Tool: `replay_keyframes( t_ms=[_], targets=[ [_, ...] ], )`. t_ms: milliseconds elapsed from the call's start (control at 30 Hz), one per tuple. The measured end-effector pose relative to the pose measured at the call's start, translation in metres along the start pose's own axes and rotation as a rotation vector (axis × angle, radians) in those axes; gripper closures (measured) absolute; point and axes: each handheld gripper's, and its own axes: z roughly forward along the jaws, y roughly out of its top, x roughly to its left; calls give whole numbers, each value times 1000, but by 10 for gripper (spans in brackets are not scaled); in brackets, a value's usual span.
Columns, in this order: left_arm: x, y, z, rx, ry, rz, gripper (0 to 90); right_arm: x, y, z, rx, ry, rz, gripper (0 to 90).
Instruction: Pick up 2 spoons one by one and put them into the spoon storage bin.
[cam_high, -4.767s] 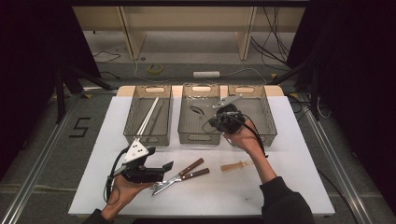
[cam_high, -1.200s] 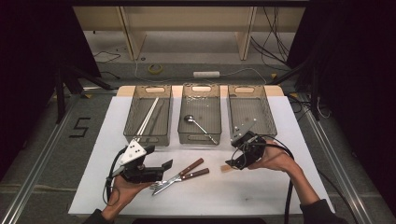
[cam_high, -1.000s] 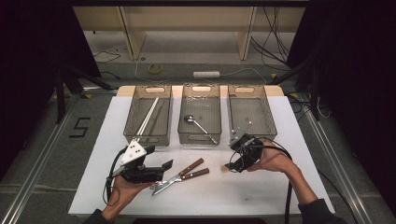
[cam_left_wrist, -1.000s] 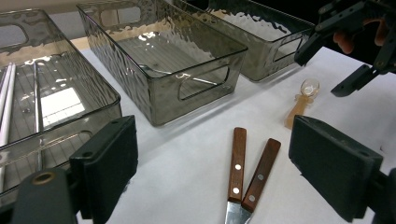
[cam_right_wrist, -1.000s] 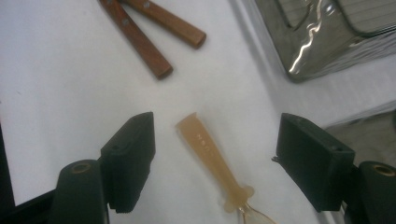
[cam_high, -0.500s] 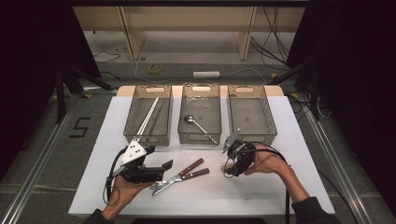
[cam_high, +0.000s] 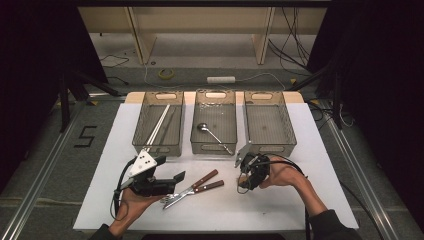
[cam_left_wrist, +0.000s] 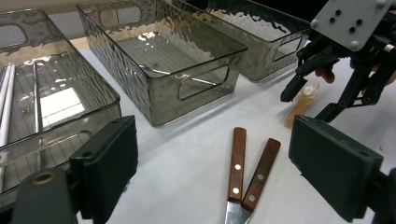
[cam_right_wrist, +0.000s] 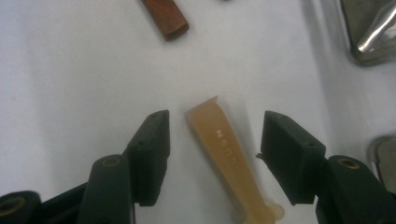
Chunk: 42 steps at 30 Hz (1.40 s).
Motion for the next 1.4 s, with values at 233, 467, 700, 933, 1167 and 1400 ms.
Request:
replay_keyframes(
  t_ms=[233, 467, 700, 933, 1167, 1400],
  targets=[
    [0, 0, 0, -1, 1, 2, 152, 3, 2, 6, -9, 17, 0, 464],
    [0, 0, 0, 1, 0, 2, 152, 3, 2, 10, 13, 26, -4, 508],
    [0, 0, 0, 2, 1, 1, 152, 1, 1, 13, -5, 35, -10, 587],
    [-1, 0, 0, 2, 2, 1, 152, 1, 1, 12, 3, 40, -57, 668],
    [-1, 0, 0, 3, 3, 1, 152, 1, 0, 11, 6, 54, -72, 735],
    [0, 0, 0, 2, 3, 2, 152, 3, -1, 9, -11, 41, -107, 744]
  ],
)
